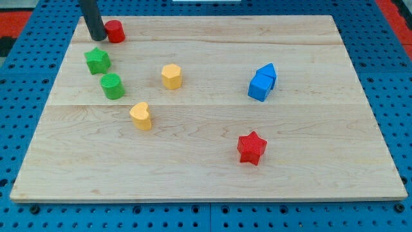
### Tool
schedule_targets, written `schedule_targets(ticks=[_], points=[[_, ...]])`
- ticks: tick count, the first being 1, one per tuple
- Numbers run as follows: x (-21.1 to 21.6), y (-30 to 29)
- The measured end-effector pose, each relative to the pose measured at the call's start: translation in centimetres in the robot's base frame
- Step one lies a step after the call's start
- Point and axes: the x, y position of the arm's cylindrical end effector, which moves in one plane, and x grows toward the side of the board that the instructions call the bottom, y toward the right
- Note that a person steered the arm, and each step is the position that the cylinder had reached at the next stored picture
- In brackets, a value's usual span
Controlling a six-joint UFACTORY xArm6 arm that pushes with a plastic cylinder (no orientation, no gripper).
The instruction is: Slide the red circle to the top left
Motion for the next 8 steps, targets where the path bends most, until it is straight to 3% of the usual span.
schedule_targets(ticks=[3, 6, 8], points=[[1.0, 0.7], [1.0, 6.7], [-4.8, 5.3]])
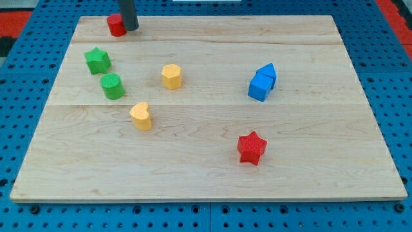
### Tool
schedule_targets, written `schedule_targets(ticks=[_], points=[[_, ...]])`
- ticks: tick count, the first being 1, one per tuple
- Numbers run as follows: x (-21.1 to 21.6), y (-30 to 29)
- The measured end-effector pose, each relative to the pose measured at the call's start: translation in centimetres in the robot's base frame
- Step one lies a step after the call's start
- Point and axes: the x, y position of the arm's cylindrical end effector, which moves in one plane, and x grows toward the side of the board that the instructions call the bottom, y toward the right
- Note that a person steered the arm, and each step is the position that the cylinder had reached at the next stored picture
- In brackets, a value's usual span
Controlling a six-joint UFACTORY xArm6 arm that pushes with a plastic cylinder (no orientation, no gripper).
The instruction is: Slide the red circle to the top left
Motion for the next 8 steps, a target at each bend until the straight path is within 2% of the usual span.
schedule_targets(ticks=[2, 8], points=[[-2.0, -1.2], [0.7, -4.3]])
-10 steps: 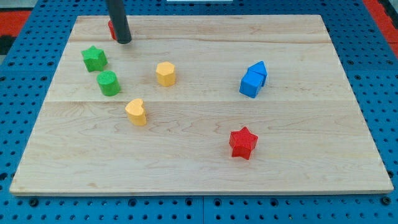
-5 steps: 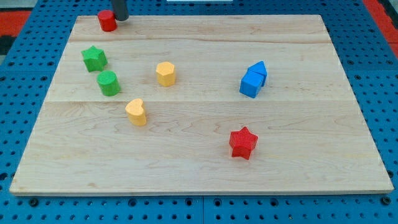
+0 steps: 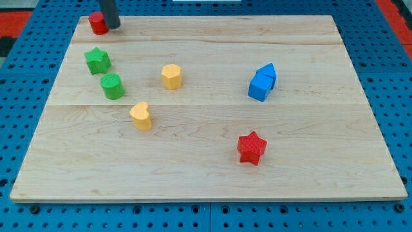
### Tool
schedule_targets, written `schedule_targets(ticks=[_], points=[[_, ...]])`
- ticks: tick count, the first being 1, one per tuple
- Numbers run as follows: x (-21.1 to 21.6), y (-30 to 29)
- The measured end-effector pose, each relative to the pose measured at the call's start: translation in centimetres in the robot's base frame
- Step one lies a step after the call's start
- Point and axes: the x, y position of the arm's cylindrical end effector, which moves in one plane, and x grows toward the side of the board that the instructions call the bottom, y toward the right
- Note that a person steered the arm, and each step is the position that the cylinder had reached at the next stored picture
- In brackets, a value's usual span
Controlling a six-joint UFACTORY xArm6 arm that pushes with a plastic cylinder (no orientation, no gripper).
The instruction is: Slide the red circle to the top left
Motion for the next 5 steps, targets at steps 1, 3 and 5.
schedule_targets(ticks=[1, 3, 5], points=[[-0.5, -2.3], [0.6, -4.8], [2.9, -9.4]])
